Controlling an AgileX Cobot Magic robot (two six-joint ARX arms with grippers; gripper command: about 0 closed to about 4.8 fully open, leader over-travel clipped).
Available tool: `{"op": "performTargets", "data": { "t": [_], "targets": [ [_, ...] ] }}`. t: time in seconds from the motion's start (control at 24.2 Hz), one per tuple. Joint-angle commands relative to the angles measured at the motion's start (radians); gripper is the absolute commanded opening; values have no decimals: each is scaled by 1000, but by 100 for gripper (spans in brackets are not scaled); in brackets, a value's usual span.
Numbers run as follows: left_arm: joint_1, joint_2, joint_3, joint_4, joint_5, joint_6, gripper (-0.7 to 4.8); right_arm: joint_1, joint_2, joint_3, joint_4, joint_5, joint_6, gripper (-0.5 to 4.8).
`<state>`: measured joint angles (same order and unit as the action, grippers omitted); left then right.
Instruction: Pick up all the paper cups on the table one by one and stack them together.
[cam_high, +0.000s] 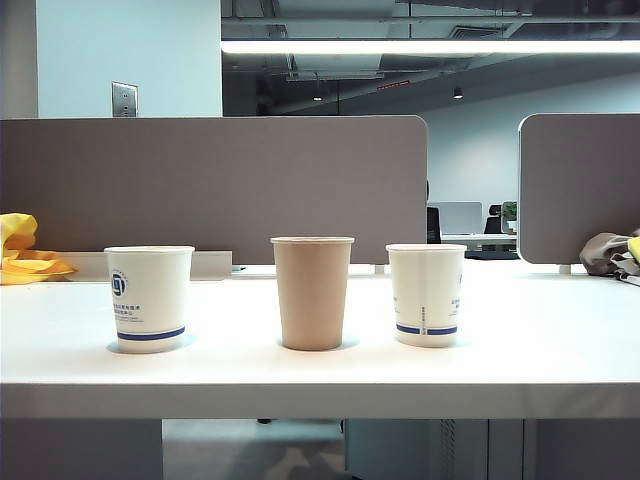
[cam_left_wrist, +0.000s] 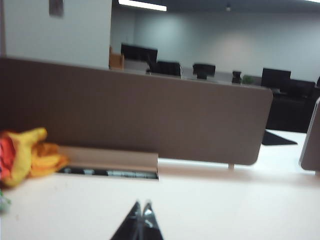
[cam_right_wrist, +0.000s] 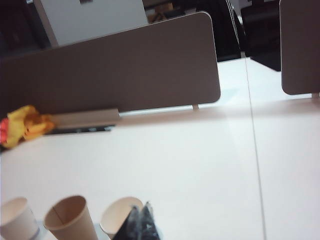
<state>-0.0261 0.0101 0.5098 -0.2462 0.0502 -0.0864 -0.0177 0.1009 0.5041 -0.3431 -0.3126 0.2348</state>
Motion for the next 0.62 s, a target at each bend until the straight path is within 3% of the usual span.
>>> {"op": "performTargets", "data": {
  "t": [0.04,0.21,0.29,0.45,0.62],
  "targets": [
    [1,50,77,-15,-2,16,-5,0,112,121,-100,-5,-132,-1],
    [1,237,242,-87,44,40,-5,0,338,312,-182,-53,-246,-1],
    [1,374,354,-118,106,52,-5,0,471,427,-236,-80,-271,-1],
    [1,698,607,-309,258,51,-5,11,745,682,-402,-140,-303,-1],
    [0,956,784,-430,385,18,-5,87,981,883,-542,-140,-315,-1]
  ]
}}
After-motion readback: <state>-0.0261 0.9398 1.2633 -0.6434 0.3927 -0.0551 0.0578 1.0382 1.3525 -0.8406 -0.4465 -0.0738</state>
